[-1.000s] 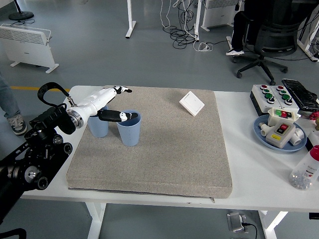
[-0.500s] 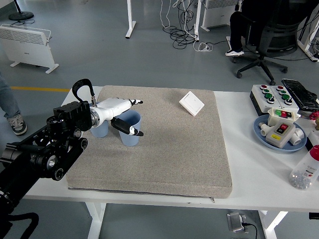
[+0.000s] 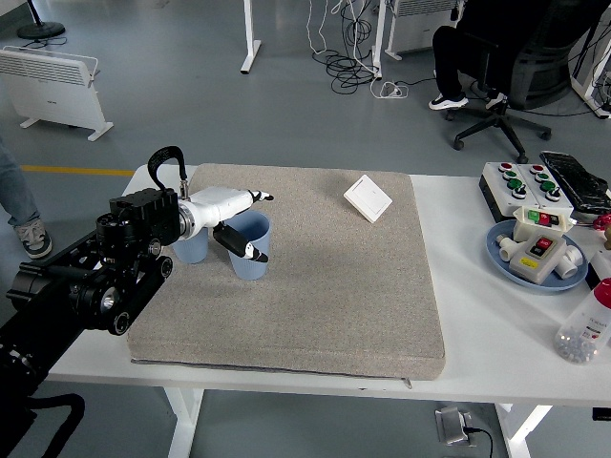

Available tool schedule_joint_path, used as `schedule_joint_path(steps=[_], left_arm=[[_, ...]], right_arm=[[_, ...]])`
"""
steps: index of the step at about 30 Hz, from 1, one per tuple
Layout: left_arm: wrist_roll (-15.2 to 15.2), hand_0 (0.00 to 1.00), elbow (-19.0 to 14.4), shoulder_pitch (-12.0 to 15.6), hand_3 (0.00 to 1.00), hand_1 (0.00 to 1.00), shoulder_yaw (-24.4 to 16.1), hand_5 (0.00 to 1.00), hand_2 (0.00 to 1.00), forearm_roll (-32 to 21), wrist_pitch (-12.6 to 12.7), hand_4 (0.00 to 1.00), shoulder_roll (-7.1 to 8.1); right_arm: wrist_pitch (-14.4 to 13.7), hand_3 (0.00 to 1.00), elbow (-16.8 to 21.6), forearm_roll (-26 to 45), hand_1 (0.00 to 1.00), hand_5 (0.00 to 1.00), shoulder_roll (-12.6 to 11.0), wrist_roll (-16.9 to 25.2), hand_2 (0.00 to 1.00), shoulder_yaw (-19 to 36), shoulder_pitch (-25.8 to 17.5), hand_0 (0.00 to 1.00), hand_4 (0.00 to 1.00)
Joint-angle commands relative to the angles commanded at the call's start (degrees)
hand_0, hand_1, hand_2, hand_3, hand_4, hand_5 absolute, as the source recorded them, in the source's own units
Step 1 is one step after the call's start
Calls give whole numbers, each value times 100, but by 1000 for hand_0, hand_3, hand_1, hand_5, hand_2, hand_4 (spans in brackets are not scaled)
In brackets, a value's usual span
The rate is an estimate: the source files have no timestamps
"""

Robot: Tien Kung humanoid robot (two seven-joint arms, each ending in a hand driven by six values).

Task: Push cup pick cup insert cup

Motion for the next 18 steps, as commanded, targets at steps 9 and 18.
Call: schedule_joint_path(steps=[9, 18], left_arm=[[-43, 727, 249, -61, 891, 828, 48, 262, 961, 0, 1, 826, -44], [-91, 604, 418, -104, 768, 750, 96, 43, 925, 0, 71, 645, -88]], right_arm=[[-1, 566, 0, 2, 665, 470, -4, -1, 685, -17, 18, 761, 106], [-2, 566, 0, 8, 665, 470, -7, 1, 685, -34, 37, 761, 106]])
